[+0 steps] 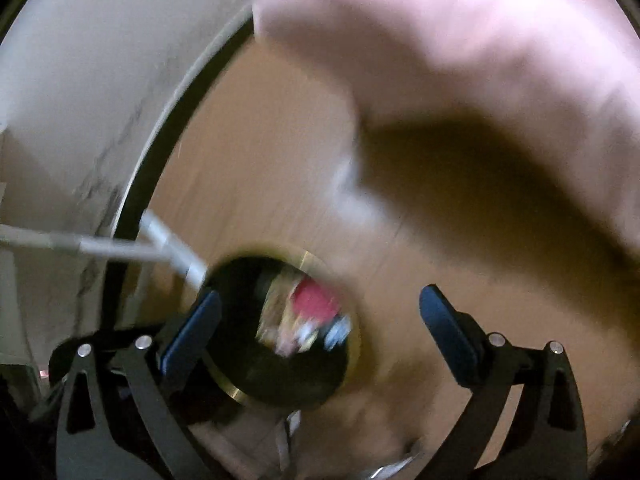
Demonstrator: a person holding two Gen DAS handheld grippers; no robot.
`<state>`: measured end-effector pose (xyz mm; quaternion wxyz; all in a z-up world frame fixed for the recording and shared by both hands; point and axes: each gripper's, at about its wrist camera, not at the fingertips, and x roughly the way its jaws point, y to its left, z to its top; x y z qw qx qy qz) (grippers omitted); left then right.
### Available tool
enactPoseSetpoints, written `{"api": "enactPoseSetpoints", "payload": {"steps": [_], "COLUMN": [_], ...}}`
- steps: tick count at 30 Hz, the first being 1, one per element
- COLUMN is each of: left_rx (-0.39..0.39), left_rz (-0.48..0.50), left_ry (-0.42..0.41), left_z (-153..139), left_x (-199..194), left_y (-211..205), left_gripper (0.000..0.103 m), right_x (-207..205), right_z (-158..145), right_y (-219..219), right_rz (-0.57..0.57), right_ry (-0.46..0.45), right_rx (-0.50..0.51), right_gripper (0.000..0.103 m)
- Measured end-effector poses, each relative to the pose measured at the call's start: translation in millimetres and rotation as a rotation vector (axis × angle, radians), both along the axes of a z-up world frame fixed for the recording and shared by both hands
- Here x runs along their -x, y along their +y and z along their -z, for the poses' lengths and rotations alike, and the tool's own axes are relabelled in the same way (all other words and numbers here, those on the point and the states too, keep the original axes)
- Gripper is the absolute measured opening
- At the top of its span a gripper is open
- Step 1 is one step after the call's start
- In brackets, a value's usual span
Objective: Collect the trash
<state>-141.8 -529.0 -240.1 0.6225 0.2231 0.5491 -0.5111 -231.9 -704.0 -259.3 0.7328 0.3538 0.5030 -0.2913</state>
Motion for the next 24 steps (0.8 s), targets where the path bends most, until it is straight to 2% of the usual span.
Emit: {"api": "enactPoseSetpoints", "payload": {"steps": [3, 4, 7, 9, 10, 12, 13, 16, 19, 21, 24], "left_rx": [0.108, 0.168, 0.366, 0.481, 0.522, 0.562, 0.562, 0.518, 0.382, 0.299, 0.225], "left_rz": [0.067, 0.057, -0.015, -0.082, -0.136, -0.280, -0.338, -0.594, -0.863, -0.976, -1.107], "left_ry": [-0.052, -0.090, -0.186, -0.315, -0.409, -0.582, -0.627, -0.784, -0.964, -1.027, -1.074], "left_z": [-68, -94, -166, -207, -225, -252, -259, -271, -270, -268, -262], "left_x": [21, 24, 19, 11, 6, -11, -19, -54, -87, -102, -112], "left_y": [4, 13, 53, 87, 106, 147, 163, 230, 304, 344, 389], "left_gripper": [0.089, 0.090, 0.093, 0.093, 0.093, 0.096, 0.096, 0.096, 0.096, 0.096, 0.096], "right_x": [6, 5, -10, -29, -42, -71, -87, -133, -173, -196, -221], "right_z": [-86, -118, -185, -219, -232, -252, -260, -279, -291, -295, -300], "right_y": [0, 7, 39, 64, 78, 100, 113, 157, 220, 263, 332], "right_rz": [0.032, 0.034, -0.023, -0.090, -0.127, -0.174, -0.193, -0.258, -0.338, -0.435, -0.584], "right_ry": [-0.079, -0.105, -0.188, -0.256, -0.282, -0.318, -0.343, -0.440, -0.533, -0.601, -0.722], "right_rx": [0.231, 0.320, 0.518, 0.608, 0.641, 0.674, 0.676, 0.662, 0.686, 0.681, 0.643], "right_gripper": [0.096, 0.096, 0.096, 0.096, 0.096, 0.096, 0.096, 0.096, 0.096, 0.096, 0.096]}}
